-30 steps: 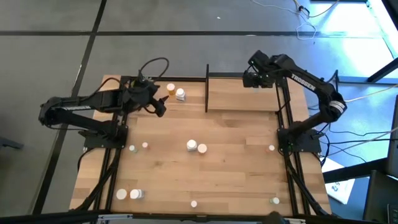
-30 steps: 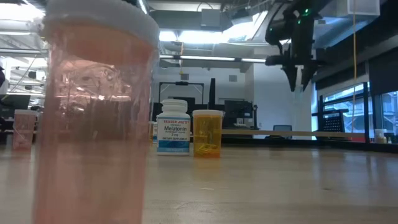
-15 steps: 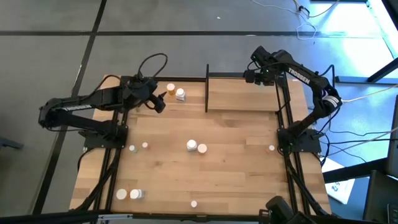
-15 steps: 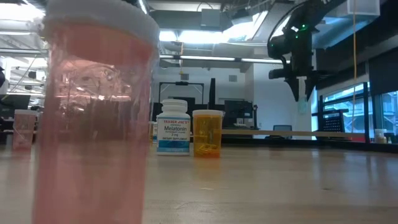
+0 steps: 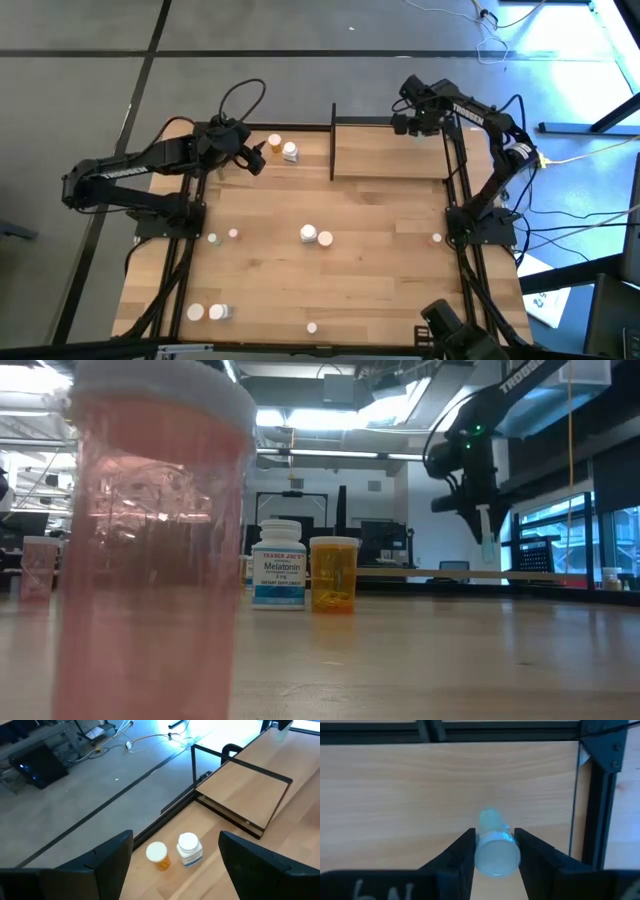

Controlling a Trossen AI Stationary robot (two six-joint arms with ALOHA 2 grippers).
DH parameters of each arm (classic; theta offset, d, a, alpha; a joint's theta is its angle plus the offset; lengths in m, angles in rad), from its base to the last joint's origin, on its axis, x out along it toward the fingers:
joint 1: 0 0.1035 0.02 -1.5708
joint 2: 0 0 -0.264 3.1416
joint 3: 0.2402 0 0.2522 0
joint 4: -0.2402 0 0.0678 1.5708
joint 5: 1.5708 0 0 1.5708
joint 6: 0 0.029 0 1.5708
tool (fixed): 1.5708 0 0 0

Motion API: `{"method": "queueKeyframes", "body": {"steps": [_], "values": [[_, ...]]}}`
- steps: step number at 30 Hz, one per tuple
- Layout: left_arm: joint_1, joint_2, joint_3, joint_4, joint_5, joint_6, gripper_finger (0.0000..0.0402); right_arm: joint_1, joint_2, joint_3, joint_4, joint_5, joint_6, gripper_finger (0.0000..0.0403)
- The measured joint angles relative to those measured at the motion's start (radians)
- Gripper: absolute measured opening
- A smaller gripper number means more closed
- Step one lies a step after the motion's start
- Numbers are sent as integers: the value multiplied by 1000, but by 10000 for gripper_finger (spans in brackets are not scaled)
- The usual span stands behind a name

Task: Pick and place medicine bottles onto shelf by color
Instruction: Put the top right blue pill bottle on the shelf

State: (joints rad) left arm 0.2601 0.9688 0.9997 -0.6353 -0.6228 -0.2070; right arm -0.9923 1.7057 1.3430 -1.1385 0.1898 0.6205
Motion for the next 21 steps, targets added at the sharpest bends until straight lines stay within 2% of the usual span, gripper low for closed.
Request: {"method": "queueKeyframes", "body": {"steps": [9, 21], "values": [[10, 0, 0, 0, 0, 0, 289, -53, 11, 0, 13, 1, -5, 129], [10, 0, 0, 0, 0, 0, 289, -54, 11, 0, 25, -22, -28, 129]]}}
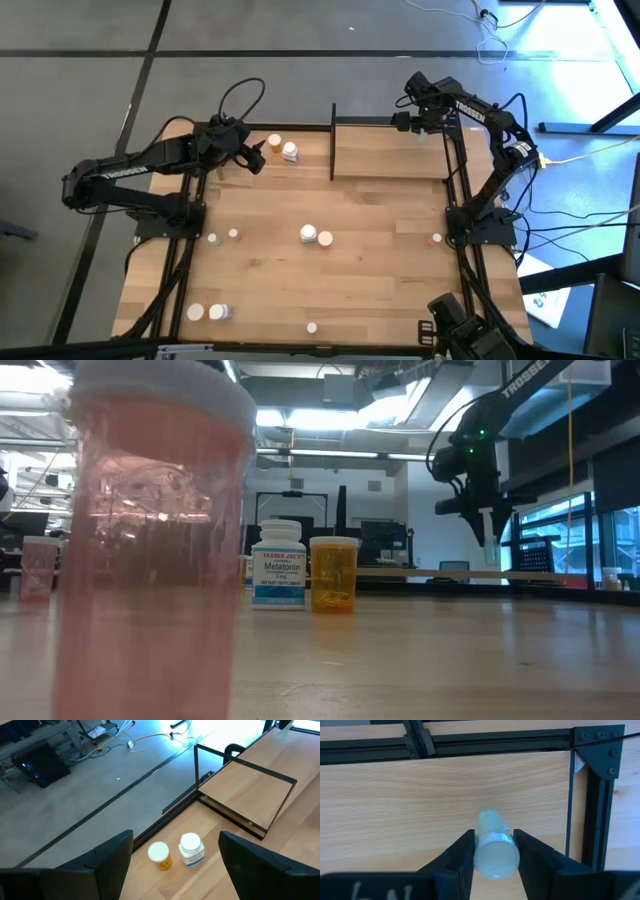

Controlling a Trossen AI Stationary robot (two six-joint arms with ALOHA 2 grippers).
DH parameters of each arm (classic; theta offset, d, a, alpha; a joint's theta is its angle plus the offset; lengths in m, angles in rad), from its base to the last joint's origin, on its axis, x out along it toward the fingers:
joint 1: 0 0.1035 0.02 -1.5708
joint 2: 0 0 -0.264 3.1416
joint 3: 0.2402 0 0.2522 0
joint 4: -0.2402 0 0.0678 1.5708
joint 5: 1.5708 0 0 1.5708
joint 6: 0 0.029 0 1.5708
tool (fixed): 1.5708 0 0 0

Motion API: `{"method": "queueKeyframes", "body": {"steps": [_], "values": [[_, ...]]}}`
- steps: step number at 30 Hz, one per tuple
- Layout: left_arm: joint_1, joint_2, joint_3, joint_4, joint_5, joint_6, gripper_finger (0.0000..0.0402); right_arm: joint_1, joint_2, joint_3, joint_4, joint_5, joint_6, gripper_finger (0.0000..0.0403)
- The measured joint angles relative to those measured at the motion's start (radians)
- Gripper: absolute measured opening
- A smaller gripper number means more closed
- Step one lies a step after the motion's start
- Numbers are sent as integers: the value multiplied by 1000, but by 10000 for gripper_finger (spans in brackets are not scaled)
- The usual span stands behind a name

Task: Pick and place medicine bottles onto shelf by color
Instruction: Put the top right blue pill bottle on the shelf

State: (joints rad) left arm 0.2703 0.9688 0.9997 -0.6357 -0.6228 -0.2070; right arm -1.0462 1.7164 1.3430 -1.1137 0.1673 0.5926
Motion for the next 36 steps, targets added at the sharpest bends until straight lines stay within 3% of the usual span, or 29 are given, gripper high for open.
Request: {"method": "queueKeyframes", "body": {"steps": [9, 15, 36], "values": [[0, 0, 0, 1, -5, 0, 289, -12, 0, 0, -6, 15, 5, 129], [0, 0, 0, 3, -116, 8, 289, -20, 0, 0, -6, 1, 6, 129], [0, 0, 0, 1, -116, 7, 289, -8, 0, -1, 5, -43, 1, 129]]}}
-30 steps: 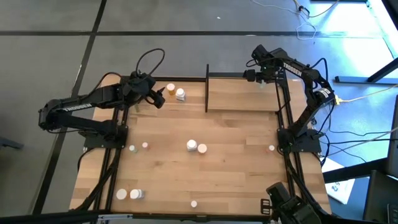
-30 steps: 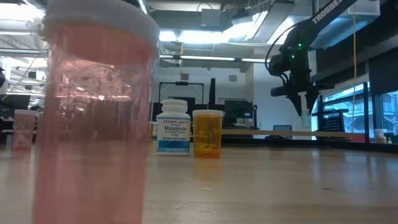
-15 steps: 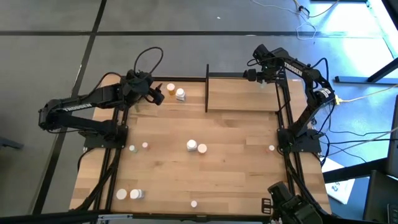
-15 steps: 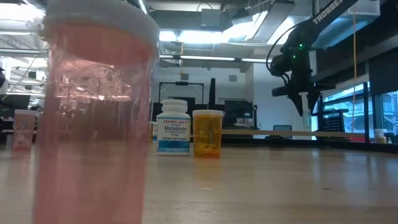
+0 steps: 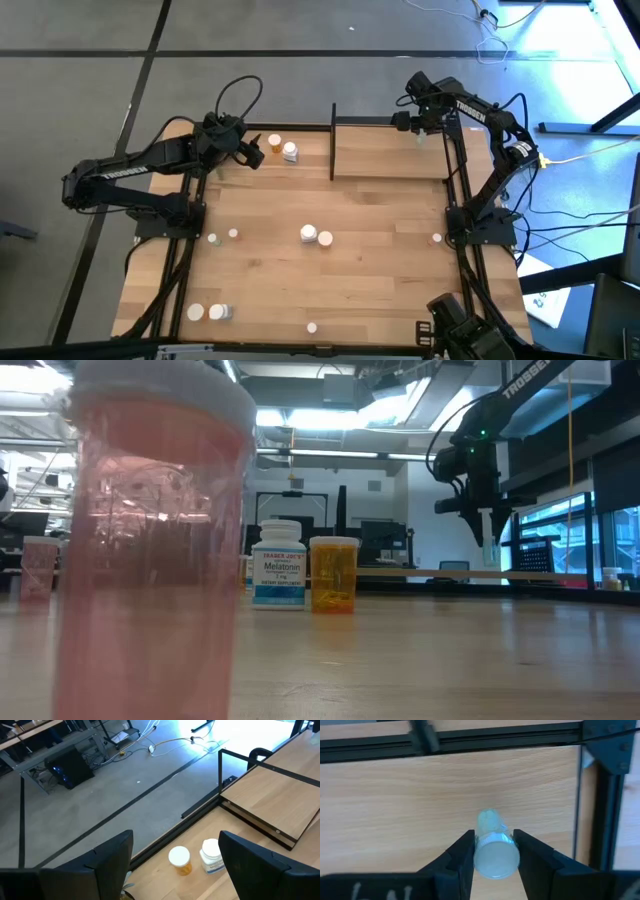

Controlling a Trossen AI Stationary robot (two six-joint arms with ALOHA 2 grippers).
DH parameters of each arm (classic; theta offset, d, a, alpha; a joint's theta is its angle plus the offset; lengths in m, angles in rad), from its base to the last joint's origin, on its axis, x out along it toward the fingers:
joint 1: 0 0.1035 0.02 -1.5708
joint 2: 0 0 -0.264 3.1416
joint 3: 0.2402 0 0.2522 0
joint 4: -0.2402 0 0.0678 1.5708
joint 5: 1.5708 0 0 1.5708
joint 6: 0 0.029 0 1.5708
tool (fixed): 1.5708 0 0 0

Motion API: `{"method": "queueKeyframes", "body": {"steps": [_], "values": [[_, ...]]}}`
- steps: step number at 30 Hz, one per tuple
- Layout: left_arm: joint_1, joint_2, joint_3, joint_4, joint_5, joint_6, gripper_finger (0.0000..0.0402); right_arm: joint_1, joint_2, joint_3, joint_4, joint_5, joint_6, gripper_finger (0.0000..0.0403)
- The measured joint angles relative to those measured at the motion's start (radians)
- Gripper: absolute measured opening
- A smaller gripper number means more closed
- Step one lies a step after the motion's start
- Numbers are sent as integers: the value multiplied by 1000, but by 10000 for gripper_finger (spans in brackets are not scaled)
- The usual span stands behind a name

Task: Pick and place medicine bottles onto shelf by color
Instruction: Put the top right blue pill bottle on the shelf

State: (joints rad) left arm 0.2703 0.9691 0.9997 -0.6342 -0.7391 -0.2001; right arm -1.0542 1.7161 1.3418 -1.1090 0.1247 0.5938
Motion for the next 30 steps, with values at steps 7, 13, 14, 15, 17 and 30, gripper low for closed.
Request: {"method": "queueKeyframes", "body": {"steps": [7, 13, 14, 15, 17, 30], "values": [[0, 0, 0, -1, 0, 0, 289, 0, -1, -6, 21, -27, -2, 129], [0, 0, 0, -1, 0, 0, 289, -1, -3, -52, 56, -38, -9, 129], [0, 0, 0, -1, 0, 0, 289, -1, -3, -53, 56, -38, -12, 129], [0, 0, 0, -2, 0, 0, 289, -1, -3, -53, 56, -38, -13, 129], [0, 0, 0, -2, 0, 0, 289, -1, -3, -53, 57, -37, -14, 129], [0, 0, 0, -1, -2, 1, 289, -1, -3, -55, 65, -37, -24, 132]]}}
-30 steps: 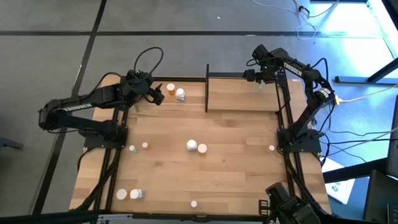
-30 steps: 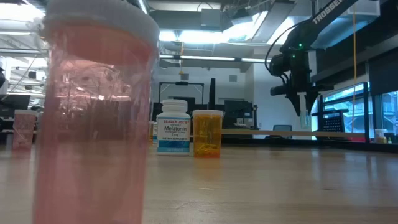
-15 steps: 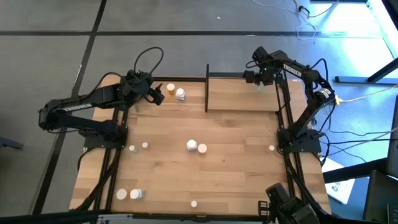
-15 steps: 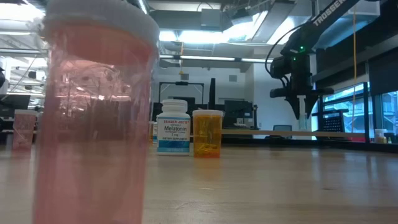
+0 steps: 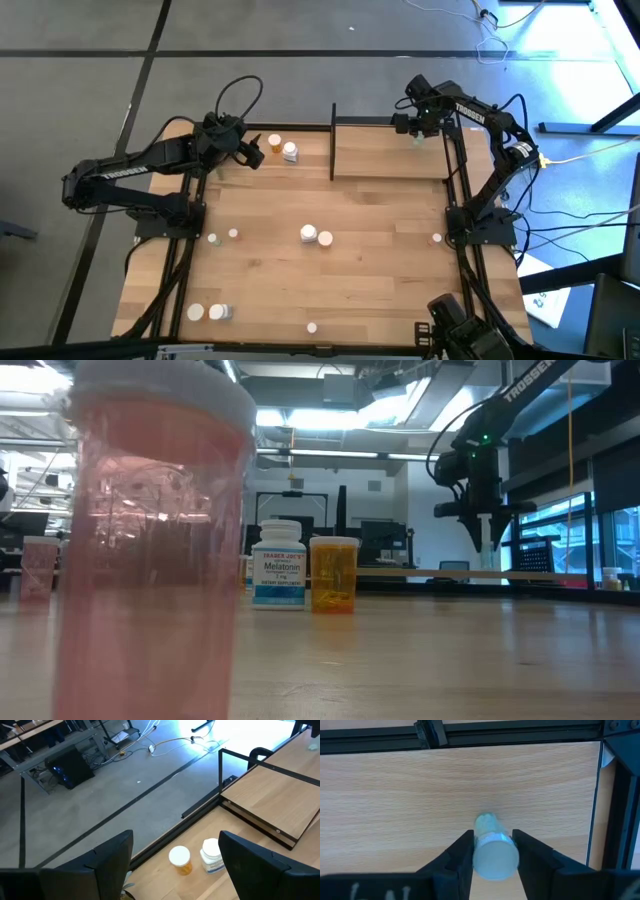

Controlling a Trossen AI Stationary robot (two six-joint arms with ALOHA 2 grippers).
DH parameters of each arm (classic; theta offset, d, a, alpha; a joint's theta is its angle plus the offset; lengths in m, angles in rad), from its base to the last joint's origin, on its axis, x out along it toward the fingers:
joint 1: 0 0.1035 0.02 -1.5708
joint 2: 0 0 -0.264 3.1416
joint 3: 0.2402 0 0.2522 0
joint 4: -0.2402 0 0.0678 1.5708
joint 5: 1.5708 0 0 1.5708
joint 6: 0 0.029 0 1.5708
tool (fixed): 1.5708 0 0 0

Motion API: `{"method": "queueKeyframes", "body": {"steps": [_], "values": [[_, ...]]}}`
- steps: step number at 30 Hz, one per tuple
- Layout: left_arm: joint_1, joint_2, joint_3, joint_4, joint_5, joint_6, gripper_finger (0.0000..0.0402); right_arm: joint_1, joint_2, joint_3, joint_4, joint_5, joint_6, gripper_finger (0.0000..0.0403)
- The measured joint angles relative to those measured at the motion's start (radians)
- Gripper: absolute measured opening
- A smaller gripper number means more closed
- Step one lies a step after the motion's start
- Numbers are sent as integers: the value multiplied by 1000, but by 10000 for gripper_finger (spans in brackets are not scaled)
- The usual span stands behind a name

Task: Pick and place medicine bottles onto shelf by color
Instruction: Put the top right blue pill bottle on the shelf

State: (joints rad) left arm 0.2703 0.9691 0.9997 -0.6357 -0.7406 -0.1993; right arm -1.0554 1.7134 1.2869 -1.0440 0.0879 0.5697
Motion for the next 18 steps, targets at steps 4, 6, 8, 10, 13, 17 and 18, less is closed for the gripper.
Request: {"method": "queueKeyframes", "body": {"steps": [4, 6, 8, 10, 13, 17, 18], "values": [[0, 0, 0, 0, 0, 0, 289, 0, 4, -3, 15, -6, -3, 148], [0, 0, 0, 0, 1, 0, 289, 0, 4, -3, 15, -6, 0, 158], [0, 0, 0, 0, 6, 0, 289, 0, 4, -3, 16, -6, 1, 167], [0, 0, 0, 0, 15, 0, 289, 0, 4, -3, 16, -5, -1, 174], [0, 0, 0, 0, 26, 0, 289, 0, 4, -3, 17, -5, -2, 184], [0, 0, 0, 0, 27, 0, 289, 0, 3, -3, 18, -5, 1, 192], [0, 0, 0, 0, 27, 0, 289, 0, 3, -3, 18, -5, 1, 192]]}}
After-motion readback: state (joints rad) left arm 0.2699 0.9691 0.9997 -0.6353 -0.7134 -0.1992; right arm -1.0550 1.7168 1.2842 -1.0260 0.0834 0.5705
